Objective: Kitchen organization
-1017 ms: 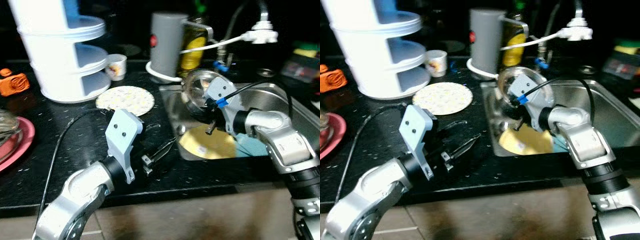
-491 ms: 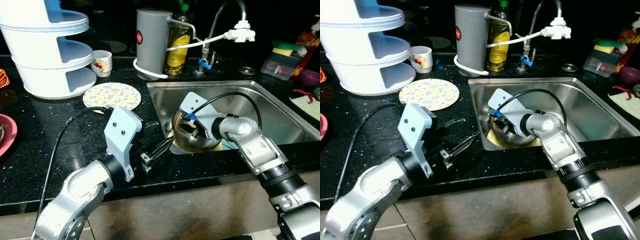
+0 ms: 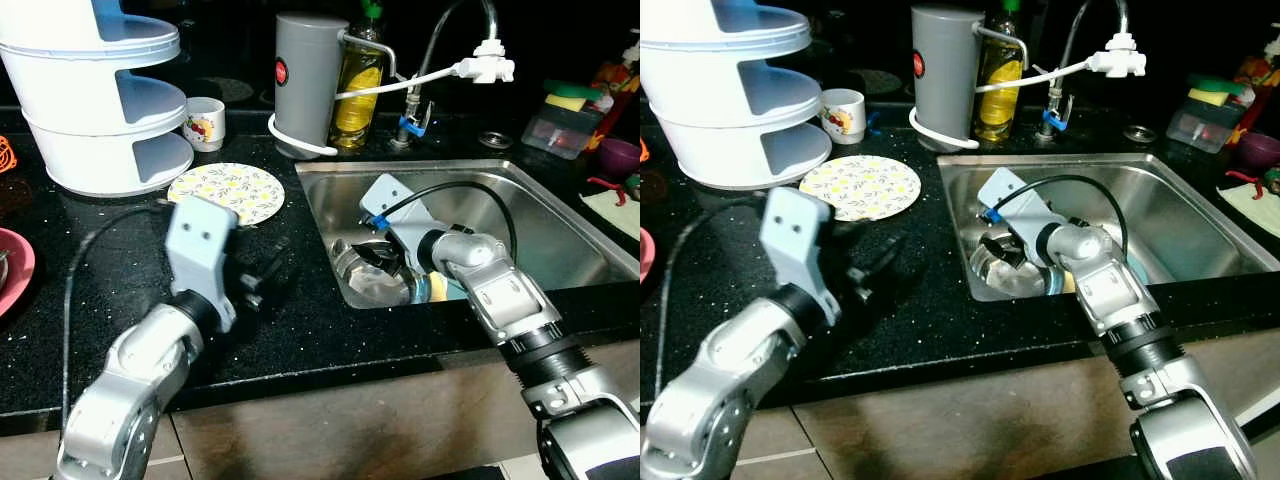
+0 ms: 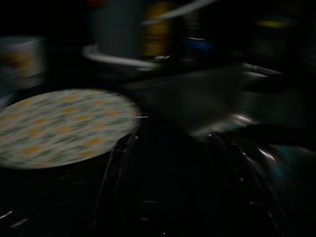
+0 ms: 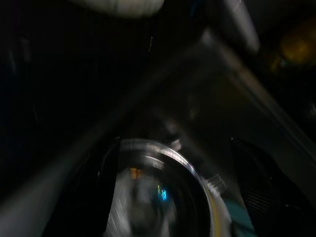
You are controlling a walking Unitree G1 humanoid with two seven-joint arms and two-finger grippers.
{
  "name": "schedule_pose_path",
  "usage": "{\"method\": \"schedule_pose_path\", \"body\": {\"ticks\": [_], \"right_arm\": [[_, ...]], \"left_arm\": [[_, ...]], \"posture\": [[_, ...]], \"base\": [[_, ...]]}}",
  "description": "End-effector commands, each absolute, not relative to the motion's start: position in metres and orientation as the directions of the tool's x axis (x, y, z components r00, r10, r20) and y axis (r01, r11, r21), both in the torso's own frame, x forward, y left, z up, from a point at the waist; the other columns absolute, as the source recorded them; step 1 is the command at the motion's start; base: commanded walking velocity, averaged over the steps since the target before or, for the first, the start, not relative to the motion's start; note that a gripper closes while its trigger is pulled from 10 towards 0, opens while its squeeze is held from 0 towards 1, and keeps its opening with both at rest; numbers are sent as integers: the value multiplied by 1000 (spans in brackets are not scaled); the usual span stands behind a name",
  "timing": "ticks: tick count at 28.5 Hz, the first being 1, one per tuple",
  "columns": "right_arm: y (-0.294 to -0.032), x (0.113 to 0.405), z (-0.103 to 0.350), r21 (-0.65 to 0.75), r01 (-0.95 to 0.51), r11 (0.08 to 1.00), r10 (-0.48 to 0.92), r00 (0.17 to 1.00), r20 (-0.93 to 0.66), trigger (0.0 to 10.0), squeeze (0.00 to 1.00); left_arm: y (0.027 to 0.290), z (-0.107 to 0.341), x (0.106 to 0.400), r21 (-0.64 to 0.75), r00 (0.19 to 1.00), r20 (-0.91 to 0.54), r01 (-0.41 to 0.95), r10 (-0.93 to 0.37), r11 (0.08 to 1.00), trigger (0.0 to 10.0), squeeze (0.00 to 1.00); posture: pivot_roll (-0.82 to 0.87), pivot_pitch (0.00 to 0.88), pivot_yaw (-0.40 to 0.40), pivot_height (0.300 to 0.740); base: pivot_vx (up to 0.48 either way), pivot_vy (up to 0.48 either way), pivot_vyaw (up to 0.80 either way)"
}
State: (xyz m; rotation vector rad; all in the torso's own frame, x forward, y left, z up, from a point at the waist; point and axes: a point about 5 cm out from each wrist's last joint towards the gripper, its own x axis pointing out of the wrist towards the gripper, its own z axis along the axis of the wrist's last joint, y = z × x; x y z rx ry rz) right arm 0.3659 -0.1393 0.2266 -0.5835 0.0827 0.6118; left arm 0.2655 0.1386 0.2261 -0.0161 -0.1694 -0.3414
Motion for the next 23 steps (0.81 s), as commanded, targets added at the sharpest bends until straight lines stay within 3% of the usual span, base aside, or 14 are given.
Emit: {"method": "schedule_pose_path", "body": {"ticks": [1, 3, 5, 9, 14, 17, 23], "right_arm": [[-134, 361, 244, -387, -583, 715, 594, 798, -105, 10000, 0], [-128, 353, 258, -233, -646, 727, 670, 741, 37, 10000, 0], [-125, 347, 261, -189, -684, 704, 705, 705, 77, 10000, 0], [-118, 336, 259, -187, -729, 659, 750, 654, 96, 10000, 0], [-117, 334, 256, -194, -731, 655, 753, 652, 87, 10000, 0], [-117, 331, 258, -191, -732, 654, 755, 649, 94, 10000, 0], [-118, 327, 259, -191, -734, 651, 757, 647, 91, 10000, 0]], "left_arm": [[145, 225, 272, -82, 947, 167, 291, -275, 953, 10000, 0], [153, 226, 279, -188, 961, 170, 249, -218, 950, 10000, 0], [156, 226, 283, -243, 967, 168, 230, -193, 942, 10000, 0], [163, 226, 298, -400, 985, 134, 158, -113, 903, 10000, 0], [167, 227, 307, -467, 993, 98, 99, -60, 878, 10000, 0], [184, 225, 321, -588, 999, 38, -4, 32, 809, 10000, 0], [193, 225, 327, -621, 998, 1, -47, 61, 782, 10000, 0]], "posture": [[32, 0, -102, 740], [31, 0, -101, 740], [29, 0, -100, 740], [19, 0, -92, 740], [18, 0, -91, 740], [11, 0, -87, 740], [2, 0, -80, 740]], "base": [[0, 0, 0], [0, 0, 0], [0, 0, 0], [0, 0, 0], [0, 0, 0], [0, 0, 0], [0, 0, 0]]}}
